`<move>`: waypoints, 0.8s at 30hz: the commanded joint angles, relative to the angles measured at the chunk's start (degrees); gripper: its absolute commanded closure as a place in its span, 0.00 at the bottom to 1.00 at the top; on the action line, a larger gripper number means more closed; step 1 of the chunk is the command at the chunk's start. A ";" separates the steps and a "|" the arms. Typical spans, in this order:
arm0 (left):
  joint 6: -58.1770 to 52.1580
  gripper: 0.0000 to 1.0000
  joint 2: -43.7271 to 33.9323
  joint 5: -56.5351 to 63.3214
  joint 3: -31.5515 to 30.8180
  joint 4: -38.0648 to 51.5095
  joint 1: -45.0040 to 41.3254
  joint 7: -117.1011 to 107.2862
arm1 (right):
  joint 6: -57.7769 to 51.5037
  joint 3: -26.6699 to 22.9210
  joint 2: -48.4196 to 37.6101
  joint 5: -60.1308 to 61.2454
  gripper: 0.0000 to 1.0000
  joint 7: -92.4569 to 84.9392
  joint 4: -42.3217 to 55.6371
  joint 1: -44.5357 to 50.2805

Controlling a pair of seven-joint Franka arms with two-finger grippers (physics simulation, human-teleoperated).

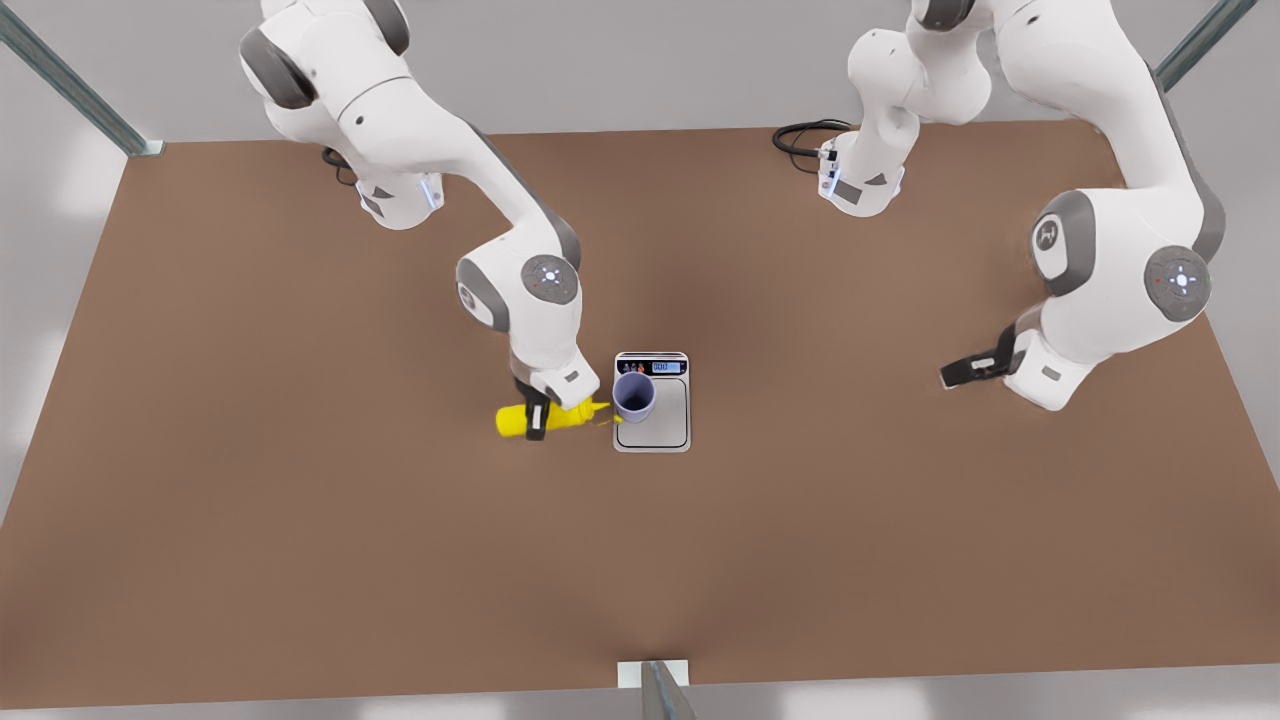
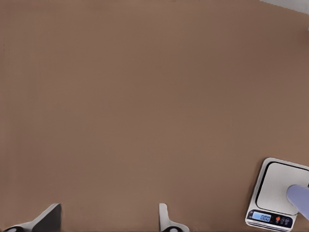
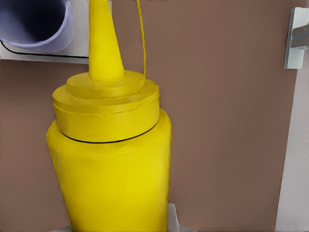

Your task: Move cup to the weight, pick up sauce bottle, pour sauce

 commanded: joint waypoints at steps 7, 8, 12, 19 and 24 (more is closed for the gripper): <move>-1.33 0.00 -3.88 10.63 -42.44 -0.73 40.40 -0.21 | -1.50 -0.09 0.26 -9.28 0.42 5.47 0.01 4.08; -0.62 0.00 -4.66 10.98 -36.13 -1.44 34.88 -0.04 | -2.56 -0.09 0.97 -11.92 0.42 7.83 0.01 5.66; -0.97 0.00 -3.70 10.81 -35.23 -0.12 33.54 0.23 | -7.30 -0.09 3.25 -19.22 0.42 15.31 1.41 8.30; 0.08 0.00 -2.56 12.39 -35.67 0.58 31.96 -0.65 | -15.48 -0.09 6.77 -27.48 0.42 15.84 3.43 11.73; 0.35 0.00 -2.56 12.30 -35.76 0.76 31.96 -0.57 | -17.24 -0.09 7.91 -31.61 0.42 15.84 3.52 13.13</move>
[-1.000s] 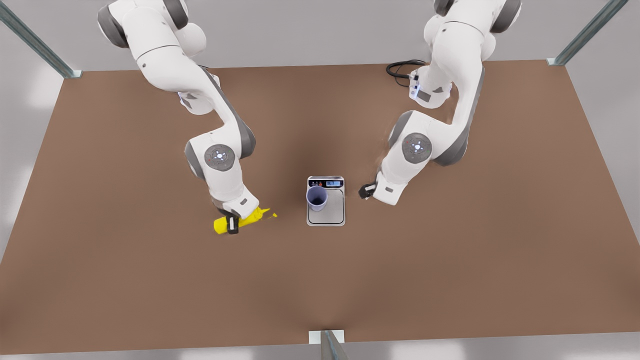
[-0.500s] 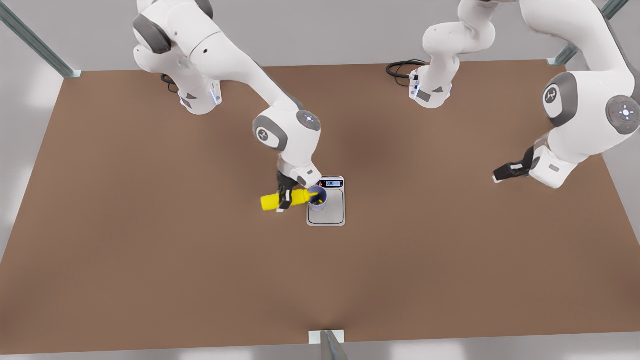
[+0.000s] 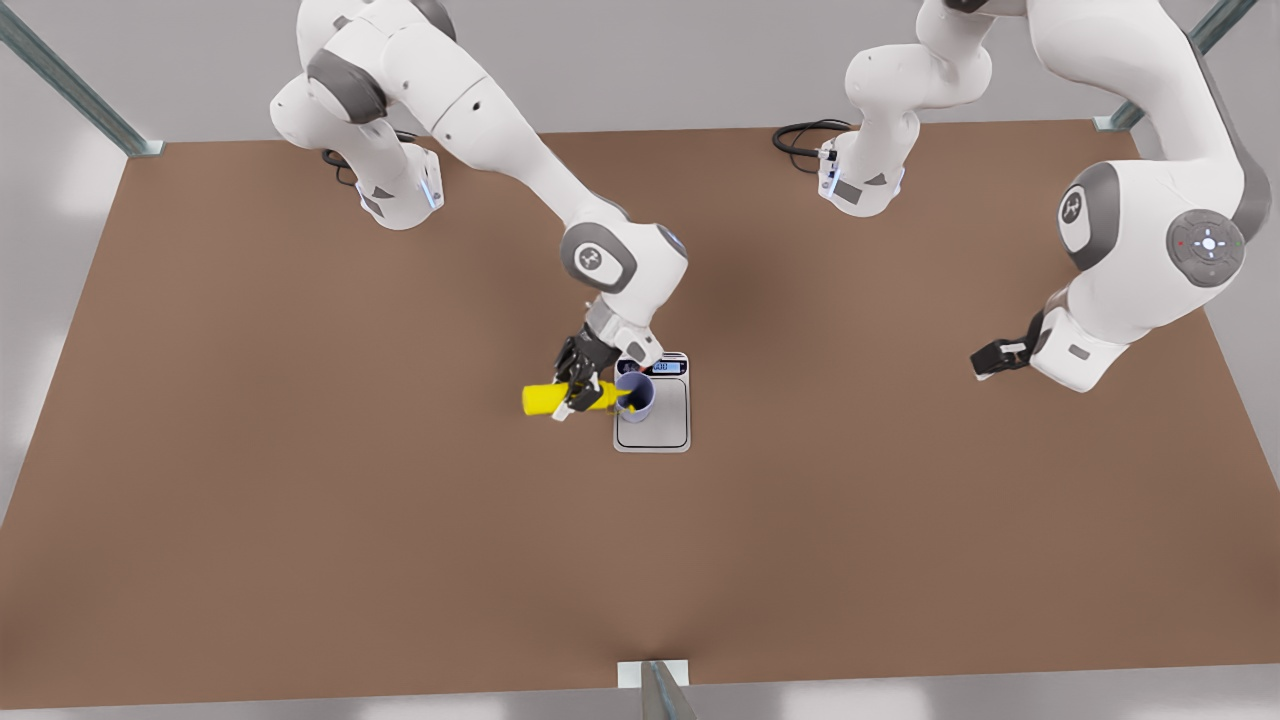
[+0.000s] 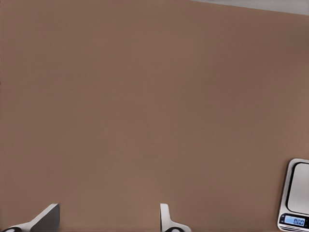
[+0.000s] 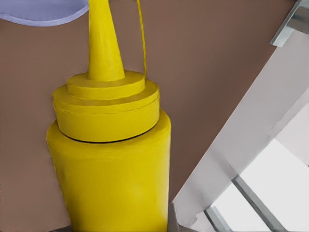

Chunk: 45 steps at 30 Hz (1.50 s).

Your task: Move cup to the weight, pick up sauce bottle, pour sauce

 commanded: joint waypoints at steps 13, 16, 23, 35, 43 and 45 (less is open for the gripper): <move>-0.10 0.00 -0.20 -0.29 0.00 0.45 -0.09 -0.25 | -0.70 -0.18 2.12 -1.72 0.42 1.24 0.53 1.11; -0.10 0.00 -0.02 -0.38 0.00 0.71 -0.09 -0.34 | -0.97 -0.09 1.59 -1.19 0.42 1.16 0.97 0.58; -0.10 0.00 0.24 -0.56 -0.09 0.98 -0.18 -0.34 | -0.97 0.00 -2.45 27.54 0.42 0.81 3.87 -9.70; -0.01 0.00 0.33 -0.56 0.00 0.98 -0.27 -0.17 | 0.35 0.00 -3.95 68.68 0.41 -29.25 3.69 -34.40; 0.43 0.00 0.94 -0.56 -0.09 0.98 -0.44 -0.17 | -7.20 0.00 -2.02 91.62 0.41 -65.98 1.58 -50.31; 0.52 0.00 1.21 -0.56 -0.09 0.98 -0.44 -0.17 | -9.58 0.00 -0.17 98.56 0.41 -78.63 0.35 -53.82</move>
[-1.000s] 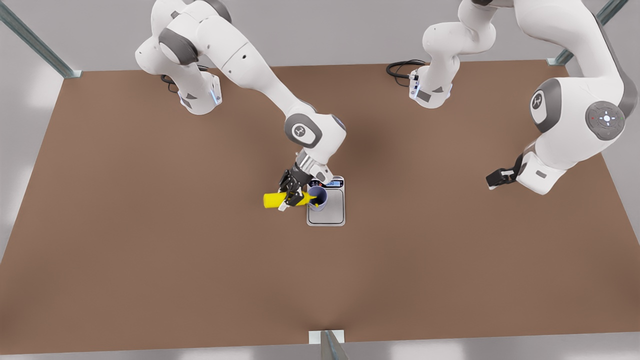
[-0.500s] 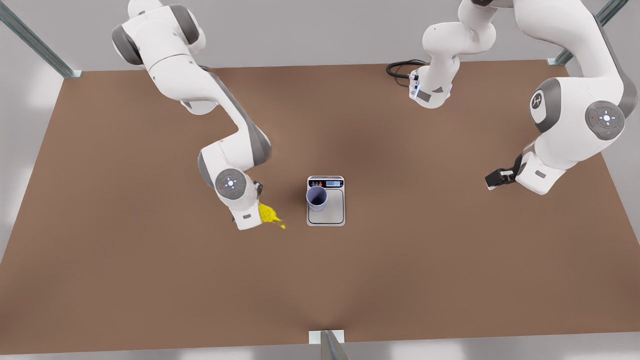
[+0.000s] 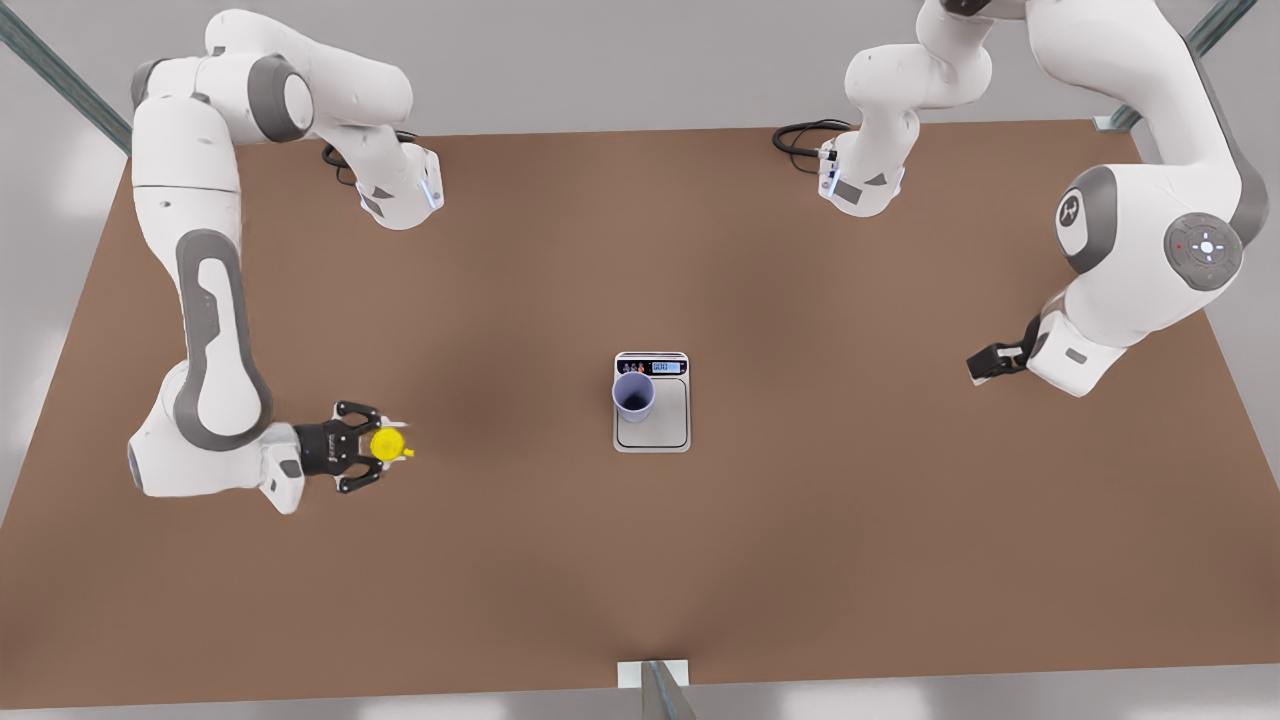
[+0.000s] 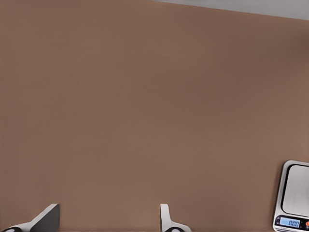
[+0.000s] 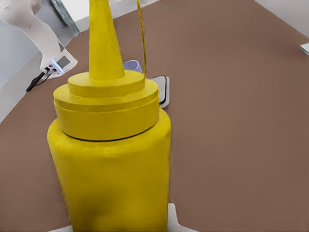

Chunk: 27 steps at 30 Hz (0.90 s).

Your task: Move cup to the weight, pick up sauce bottle, pour sauce

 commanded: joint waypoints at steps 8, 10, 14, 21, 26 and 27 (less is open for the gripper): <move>0.00 0.00 -0.22 0.64 0.08 0.09 -1.15 -0.26 | -4.06 0.01 8.38 8.71 0.41 -14.30 -1.24 -3.43; -0.09 0.00 -0.31 0.64 0.08 0.09 -1.07 -0.26 | -0.90 -0.08 8.91 8.71 0.41 -17.12 -1.06 -3.25; 0.18 0.00 0.04 0.64 0.08 0.18 -1.15 -0.26 | 5.69 0.09 10.32 8.80 0.41 -20.81 -1.06 -2.64; 0.18 0.00 0.40 0.64 0.08 1.06 -1.15 -0.26 | 7.36 1.15 13.83 12.23 0.40 -21.25 -0.45 -2.29; -0.09 0.00 0.66 0.64 0.08 1.06 -1.33 -0.35 | 8.16 1.24 14.53 12.41 0.40 -22.31 -0.45 -2.03; -0.18 0.00 0.57 0.64 0.08 1.06 -1.33 -0.44 | 8.16 1.32 14.53 12.58 0.40 -22.31 -0.45 -1.59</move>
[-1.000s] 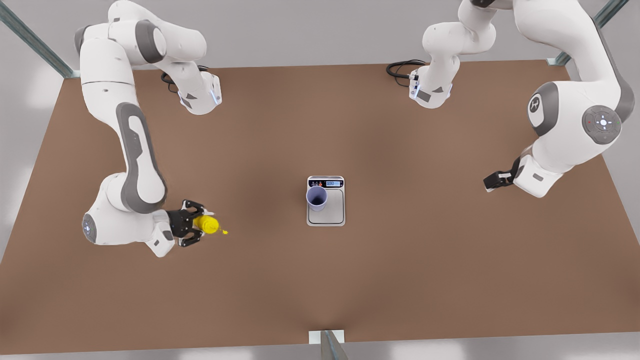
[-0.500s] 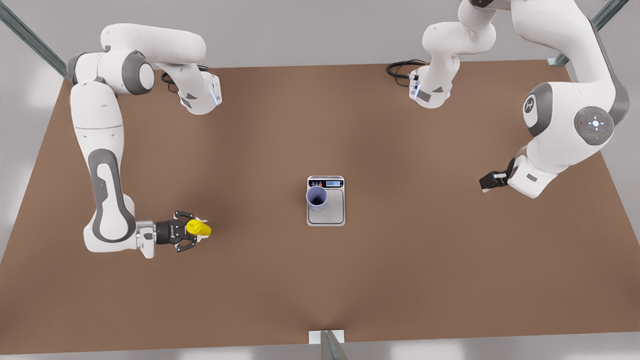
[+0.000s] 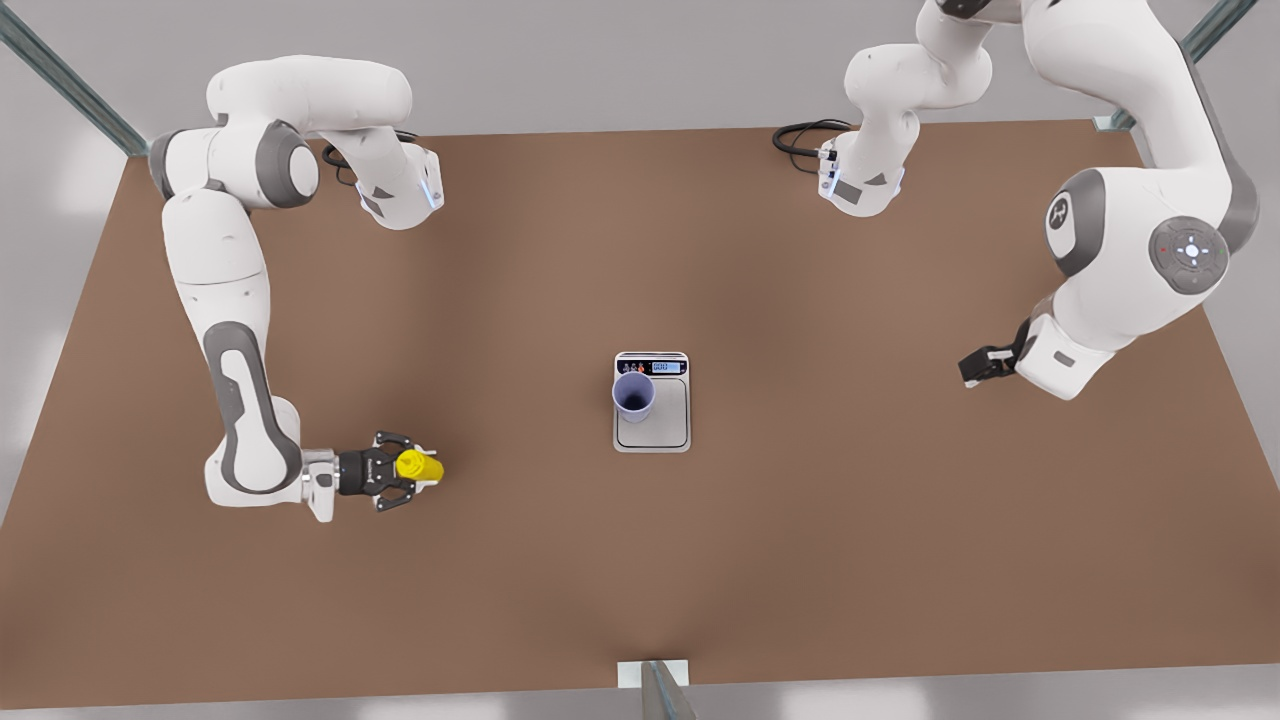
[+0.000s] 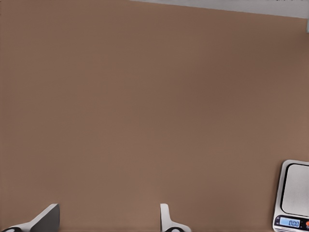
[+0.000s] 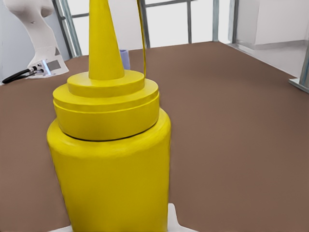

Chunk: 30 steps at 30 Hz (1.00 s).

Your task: Move cup to the weight, pick up sauce bottle, pour sauce

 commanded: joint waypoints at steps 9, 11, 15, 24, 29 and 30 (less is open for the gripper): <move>0.44 0.00 0.26 0.01 0.00 0.00 0.07 0.09 | 0.01 -0.05 0.52 0.56 0.34 0.00 0.00 0.25; 0.35 0.00 0.26 0.01 0.00 0.00 0.07 0.09 | 0.01 -0.05 0.52 0.56 0.33 0.00 0.00 0.33; 0.44 0.00 0.26 0.01 0.00 0.00 0.07 0.09 | 0.01 -0.05 0.52 0.64 0.29 0.00 0.00 0.25; 0.00 0.00 0.00 0.01 0.00 0.00 -0.02 0.00 | -0.60 -0.05 0.35 0.56 0.00 0.61 0.00 0.33; 0.17 0.00 0.17 0.01 0.00 0.00 0.07 0.00 | -0.78 -0.05 0.35 0.29 0.00 0.61 -0.09 0.16; 0.18 0.00 0.17 0.01 0.00 0.00 -0.02 0.00 | -0.87 -0.05 0.35 0.21 0.00 0.43 -0.09 -0.11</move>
